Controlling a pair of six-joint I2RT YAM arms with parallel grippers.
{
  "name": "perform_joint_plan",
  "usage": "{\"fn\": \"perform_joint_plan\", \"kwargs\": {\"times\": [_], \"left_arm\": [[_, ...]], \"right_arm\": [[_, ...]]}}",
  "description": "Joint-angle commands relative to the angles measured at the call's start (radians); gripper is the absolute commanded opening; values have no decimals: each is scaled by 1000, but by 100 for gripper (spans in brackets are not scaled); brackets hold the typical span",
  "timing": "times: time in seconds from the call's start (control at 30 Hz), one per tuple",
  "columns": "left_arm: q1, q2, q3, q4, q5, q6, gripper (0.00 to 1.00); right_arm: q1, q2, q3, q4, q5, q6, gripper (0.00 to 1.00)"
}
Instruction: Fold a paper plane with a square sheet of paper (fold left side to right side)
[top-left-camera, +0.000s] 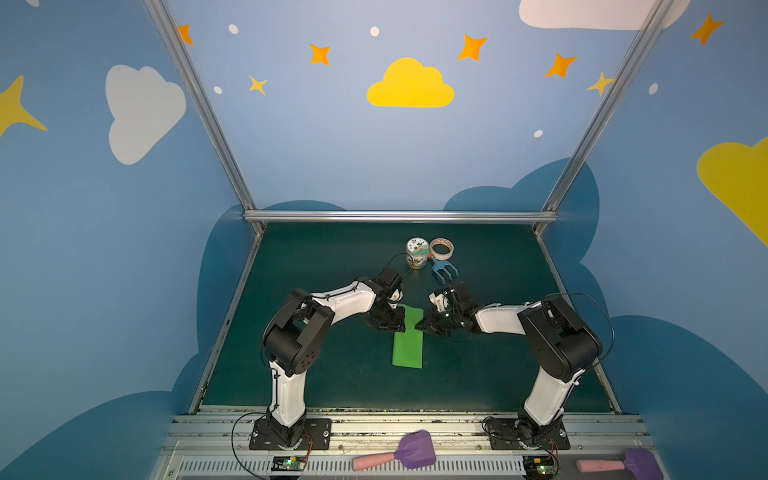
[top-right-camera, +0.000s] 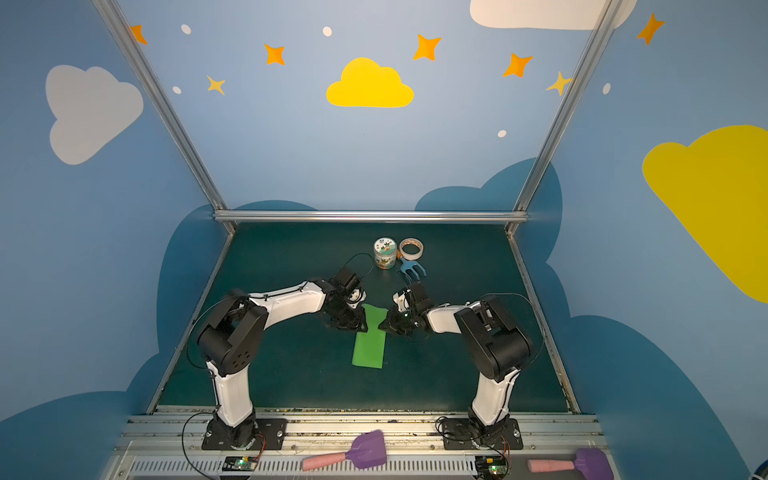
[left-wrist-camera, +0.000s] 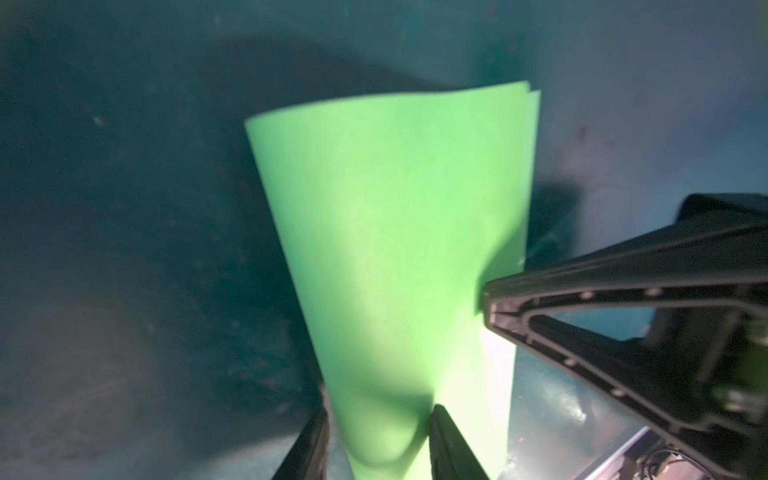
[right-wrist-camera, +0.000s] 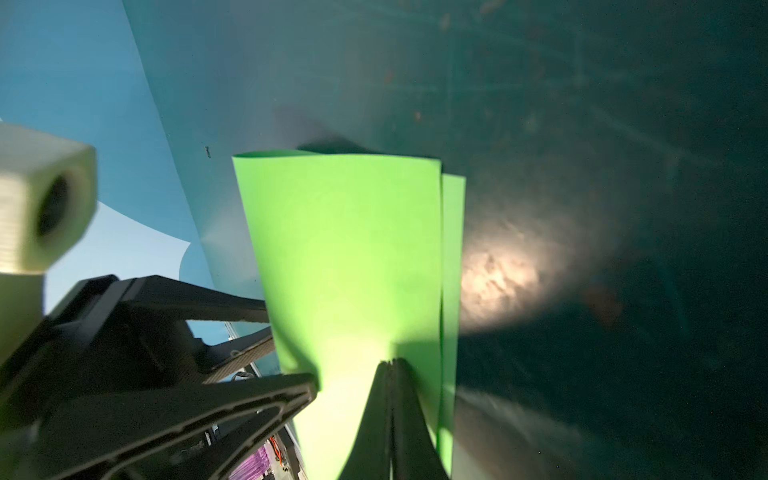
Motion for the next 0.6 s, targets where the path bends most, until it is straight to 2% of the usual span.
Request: {"fn": "perform_joint_plan", "kwargs": {"times": [0.0, 0.17, 0.27, 0.43, 0.47, 0.57], "left_arm": [[32, -68, 45, -43, 13, 19, 45], [50, -141, 29, -2, 87, -17, 46], [49, -153, -20, 74, 151, -65, 34], [45, -156, -111, 196, 210, -122, 7], [44, -155, -123, 206, 214, -127, 4], [42, -150, -168, 251, 218, -143, 4]], "right_arm": [[11, 22, -67, -90, 109, 20, 0], [15, 12, -91, -89, 137, 33, 0], [16, 11, -96, -91, 148, 39, 0], [20, 9, -98, -107, 166, 43, 0], [20, 8, -98, -111, 170, 42, 0], [19, 9, -100, -114, 176, 41, 0]]}}
